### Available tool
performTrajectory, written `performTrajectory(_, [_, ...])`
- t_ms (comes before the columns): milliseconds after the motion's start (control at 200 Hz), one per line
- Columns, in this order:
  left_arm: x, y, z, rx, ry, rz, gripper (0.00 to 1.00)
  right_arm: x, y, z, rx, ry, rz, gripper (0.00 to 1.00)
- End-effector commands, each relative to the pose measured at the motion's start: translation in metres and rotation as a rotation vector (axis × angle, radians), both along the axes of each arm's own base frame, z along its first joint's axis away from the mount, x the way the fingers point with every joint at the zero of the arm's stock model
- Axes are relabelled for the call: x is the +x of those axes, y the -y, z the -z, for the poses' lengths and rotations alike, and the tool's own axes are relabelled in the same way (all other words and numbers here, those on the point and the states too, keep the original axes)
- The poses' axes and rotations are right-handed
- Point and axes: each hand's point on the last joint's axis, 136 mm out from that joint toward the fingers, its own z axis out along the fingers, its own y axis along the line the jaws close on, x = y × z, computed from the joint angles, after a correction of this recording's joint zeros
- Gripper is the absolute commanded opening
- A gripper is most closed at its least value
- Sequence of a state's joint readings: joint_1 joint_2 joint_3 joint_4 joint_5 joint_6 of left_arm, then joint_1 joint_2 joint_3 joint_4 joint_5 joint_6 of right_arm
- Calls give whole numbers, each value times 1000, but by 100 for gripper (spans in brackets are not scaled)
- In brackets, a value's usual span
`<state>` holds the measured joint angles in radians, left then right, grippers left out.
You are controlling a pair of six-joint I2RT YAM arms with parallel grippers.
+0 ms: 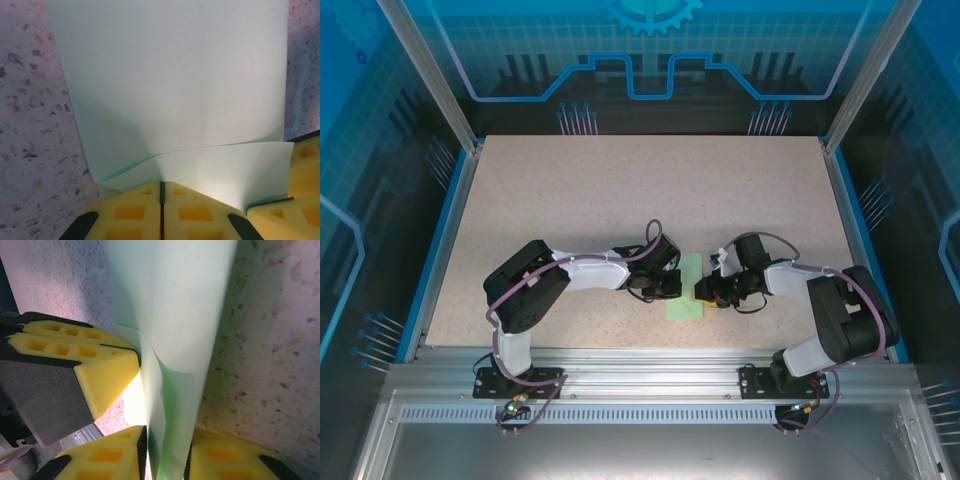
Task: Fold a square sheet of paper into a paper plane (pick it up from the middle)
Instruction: Turn over the paper at the center of the table.
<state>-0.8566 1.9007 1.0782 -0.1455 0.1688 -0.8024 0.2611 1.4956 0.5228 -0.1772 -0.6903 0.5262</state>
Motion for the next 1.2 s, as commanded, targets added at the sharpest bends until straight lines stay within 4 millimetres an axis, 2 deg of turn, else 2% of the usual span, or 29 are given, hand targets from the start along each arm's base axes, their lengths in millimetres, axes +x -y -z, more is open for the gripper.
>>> performTrajectory(0, [-2, -7, -7, 24, 5, 0, 10, 1, -2, -2, 31, 2, -12, 22])
performTrajectory(175, [2, -3, -29, -31, 42, -10, 21, 2, 0, -7, 16, 13, -14, 9])
performTrajectory(270, [5, -6, -54, -70, 98, -33, 26, 2, 1, -15, -26, 20, -22, 6])
performTrajectory(360, [6, -19, -82, -91, 168, -70, 33, 2, 4, -26, -108, 34, -34, 4])
performTrajectory(460, [4, -49, -105, -54, 248, -134, 39, 2, 14, -45, -246, 71, -27, 3])
performTrajectory(560, [0, -91, -122, 6, 322, -212, 44, 4, 32, -74, -462, 145, -10, 4])
performTrajectory(575, [-2, -97, -122, 17, 329, -223, 45, 1, 36, -76, -505, 145, -12, 4])
performTrajectory(590, [-3, -104, -124, 23, 337, -235, 46, 4, 36, -87, -536, 172, -8, 4])
performTrajectory(660, [-9, -133, -128, 38, 364, -289, 51, 3, 47, -111, -696, 224, -2, 4])
performTrajectory(725, [-14, -157, -130, 30, 380, -338, 56, 9, 47, -137, -811, 286, 7, 5])
performTrajectory(790, [-19, -177, -128, 26, 385, -380, 60, 14, 54, -154, -982, 310, 26, 5])
performTrajectory(845, [-23, -193, -130, 28, 399, -412, 63, 19, 54, -160, -1112, 307, 24, 5])
performTrajectory(910, [-28, -209, -127, 36, 407, -445, 66, 25, 43, -160, -1224, 287, -1, 5])
performTrajectory(1015, [-33, -229, -126, 52, 408, -483, 67, 34, 22, -149, -1385, 250, -45, 7])
performTrajectory(1080, [-35, -240, -129, 67, 426, -510, 67, 38, 11, -137, -1426, 217, -56, 7])
performTrajectory(1195, [-37, -255, -134, 75, 451, -565, 68, 41, -21, -102, -1382, 149, -115, 6])
